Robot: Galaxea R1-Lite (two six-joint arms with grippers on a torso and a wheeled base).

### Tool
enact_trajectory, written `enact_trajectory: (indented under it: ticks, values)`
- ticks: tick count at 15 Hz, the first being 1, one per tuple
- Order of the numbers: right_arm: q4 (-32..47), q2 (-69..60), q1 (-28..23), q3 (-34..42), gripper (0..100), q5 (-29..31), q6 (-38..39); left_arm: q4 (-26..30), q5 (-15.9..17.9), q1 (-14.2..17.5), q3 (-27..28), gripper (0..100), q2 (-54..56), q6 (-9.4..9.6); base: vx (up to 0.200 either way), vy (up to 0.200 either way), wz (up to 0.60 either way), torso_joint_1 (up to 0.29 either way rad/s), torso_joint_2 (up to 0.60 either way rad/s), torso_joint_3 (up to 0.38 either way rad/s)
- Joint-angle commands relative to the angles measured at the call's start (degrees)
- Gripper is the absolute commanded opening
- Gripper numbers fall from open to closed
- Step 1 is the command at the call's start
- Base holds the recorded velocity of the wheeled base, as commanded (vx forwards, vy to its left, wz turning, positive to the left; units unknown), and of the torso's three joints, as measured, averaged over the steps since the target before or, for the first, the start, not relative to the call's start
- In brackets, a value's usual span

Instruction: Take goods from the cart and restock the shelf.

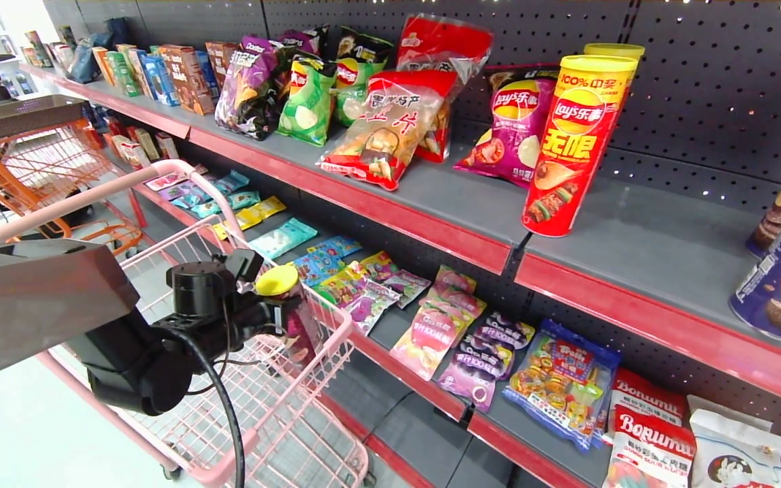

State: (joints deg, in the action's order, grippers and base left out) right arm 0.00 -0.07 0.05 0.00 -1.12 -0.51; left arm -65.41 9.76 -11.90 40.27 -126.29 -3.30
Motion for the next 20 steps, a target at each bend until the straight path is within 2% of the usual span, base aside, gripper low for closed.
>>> enact_trajectory:
  ticks: [1, 3, 4, 7, 8, 9, 11, 14, 17, 19, 20]
  values:
    - [0.0, 0.1, 0.0, 0.0, 100, 0.0, 0.0, 6.9, 0.3, 2.1, -1.9, 0, 10.5, -0.04, 0.0, 0.0, 0.0, 0.0, 0.0, 0.0]
    - [0.0, 0.1, 0.0, 0.0, 100, 0.0, 0.1, 18.7, 0.4, 4.8, -1.3, 0, 23.3, -0.04, 0.0, 0.0, 0.0, 0.0, 0.0, 0.0]
    - [0.0, 0.1, 0.0, 0.0, 100, 0.0, 0.1, 22.3, 0.4, 5.0, -1.3, 0, 28.2, -0.04, 0.0, 0.0, 0.0, 0.0, 0.0, 0.0]
    - [0.0, 0.1, 0.0, 0.0, 100, 0.0, 0.1, 46.5, 1.9, 4.9, 0.3, 0, 53.2, -0.12, 0.0, 0.0, 0.0, 0.0, 0.0, 0.0]
    - [0.0, 0.1, 0.0, 0.0, 100, 0.0, 0.2, 50.9, 2.3, 4.8, 0.3, 0, 57.6, -0.04, 0.0, 0.0, 0.0, 0.0, 0.0, 0.0]
    - [0.0, 0.1, 0.0, 0.0, 100, 0.0, 0.4, 59.6, 2.5, 4.8, -0.1, 0, 67.3, -0.04, 0.0, 0.0, 0.0, 0.0, 0.0, 0.0]
    - [0.0, 0.1, 0.0, 0.0, 100, 0.0, 0.4, 71.2, 2.6, 4.8, -0.3, 0, 81.1, -0.04, 0.0, 0.0, 0.0, 0.0, 0.0, 0.0]
    - [0.0, 0.1, 0.0, 0.0, 100, 0.0, 0.5, 78.8, 2.5, 4.8, -2.4, 0, 96.1, -0.04, 0.0, 0.0, 0.0, 0.0, 0.0, 0.0]
    - [0.0, 0.1, 0.0, 0.0, 100, 0.1, 0.3, 78.9, 1.7, 5.0, -5.2, 0, 102.6, 0.67, 0.0, 0.0, 0.0, 0.0, 0.0, 0.0]
    - [0.0, 0.1, 0.0, 0.0, 100, 0.6, 0.3, 78.7, -1.0, 5.0, -10.6, 0, 108.4, 2.86, 0.0, 0.0, 0.0, 0.031, -0.07, -0.045]
    - [0.0, 0.1, 0.0, 0.0, 100, 0.6, 0.3, 78.7, -1.3, 5.0, -12.0, 0, 109.9, 3.13, 0.0, 0.0, 0.0, 0.115, -0.34, -0.217]
